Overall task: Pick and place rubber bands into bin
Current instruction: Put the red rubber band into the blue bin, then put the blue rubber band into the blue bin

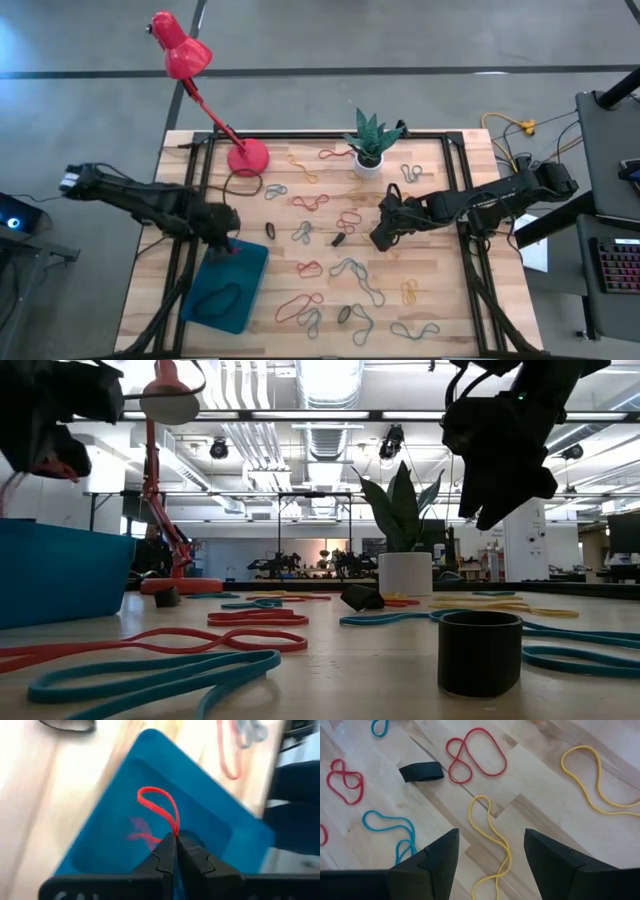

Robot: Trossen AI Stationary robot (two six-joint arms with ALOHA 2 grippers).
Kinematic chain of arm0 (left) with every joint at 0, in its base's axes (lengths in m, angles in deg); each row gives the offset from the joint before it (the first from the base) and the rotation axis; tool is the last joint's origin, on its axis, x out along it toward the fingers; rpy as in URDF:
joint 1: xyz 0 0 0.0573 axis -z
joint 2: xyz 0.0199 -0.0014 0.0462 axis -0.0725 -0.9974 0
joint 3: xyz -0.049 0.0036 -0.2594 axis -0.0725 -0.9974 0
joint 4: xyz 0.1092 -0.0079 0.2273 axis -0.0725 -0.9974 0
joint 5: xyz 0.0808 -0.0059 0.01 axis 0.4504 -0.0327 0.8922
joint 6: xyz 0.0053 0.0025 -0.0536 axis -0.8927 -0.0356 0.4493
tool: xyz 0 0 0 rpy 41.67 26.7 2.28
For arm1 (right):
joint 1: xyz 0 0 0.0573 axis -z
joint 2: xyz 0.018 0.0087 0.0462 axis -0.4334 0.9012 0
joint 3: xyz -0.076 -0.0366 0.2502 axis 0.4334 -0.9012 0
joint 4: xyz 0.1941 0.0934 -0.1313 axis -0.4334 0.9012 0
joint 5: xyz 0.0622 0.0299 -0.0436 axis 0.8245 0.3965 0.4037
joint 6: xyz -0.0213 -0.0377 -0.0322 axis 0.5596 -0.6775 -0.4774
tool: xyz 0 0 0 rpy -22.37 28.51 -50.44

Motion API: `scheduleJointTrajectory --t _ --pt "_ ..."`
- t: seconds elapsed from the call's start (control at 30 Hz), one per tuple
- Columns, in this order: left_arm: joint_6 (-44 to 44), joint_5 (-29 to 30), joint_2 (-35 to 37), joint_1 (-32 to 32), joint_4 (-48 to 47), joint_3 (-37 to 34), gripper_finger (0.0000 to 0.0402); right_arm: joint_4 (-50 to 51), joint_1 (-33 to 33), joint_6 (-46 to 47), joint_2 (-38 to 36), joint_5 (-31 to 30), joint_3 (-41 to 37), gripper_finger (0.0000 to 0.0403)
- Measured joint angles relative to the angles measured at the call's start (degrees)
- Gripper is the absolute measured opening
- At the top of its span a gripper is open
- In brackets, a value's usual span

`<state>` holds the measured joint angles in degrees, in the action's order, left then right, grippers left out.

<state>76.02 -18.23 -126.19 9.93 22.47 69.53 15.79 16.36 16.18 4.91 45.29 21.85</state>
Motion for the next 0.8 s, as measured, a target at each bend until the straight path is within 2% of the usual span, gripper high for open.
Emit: scheduleJointTrajectory --t 0.1,0.23,0.5,0.63,0.8 --pt "1.7 0.6 -3.2 2.8 0.9 0.0 0.0002 0.0 0.0 -0.5 0.0 0.0 0.0 0.0209" --pt "3.0 -4.8 -8.1 6.1 0.6 -0.2 0.002 0.1 0.4 -2.0 0.0 0.0 0.0 0.0209" --pt "6.3 -3.8 -15.2 9.1 0.3 0.5 0.0108 -1.7 2.1 -3.8 0.0 0.2 0.0 0.021" --pt "4.6 0.8 -14.7 9.2 0.4 4.3 0.0151 -5.6 2.7 -9.1 0.0 0.3 0.2 0.0214" --pt "-0.4 16.2 -11.9 8.9 0.7 8.9 0.017 -8.2 2.9 -19.8 0.0 0.2 1.1 0.0216"
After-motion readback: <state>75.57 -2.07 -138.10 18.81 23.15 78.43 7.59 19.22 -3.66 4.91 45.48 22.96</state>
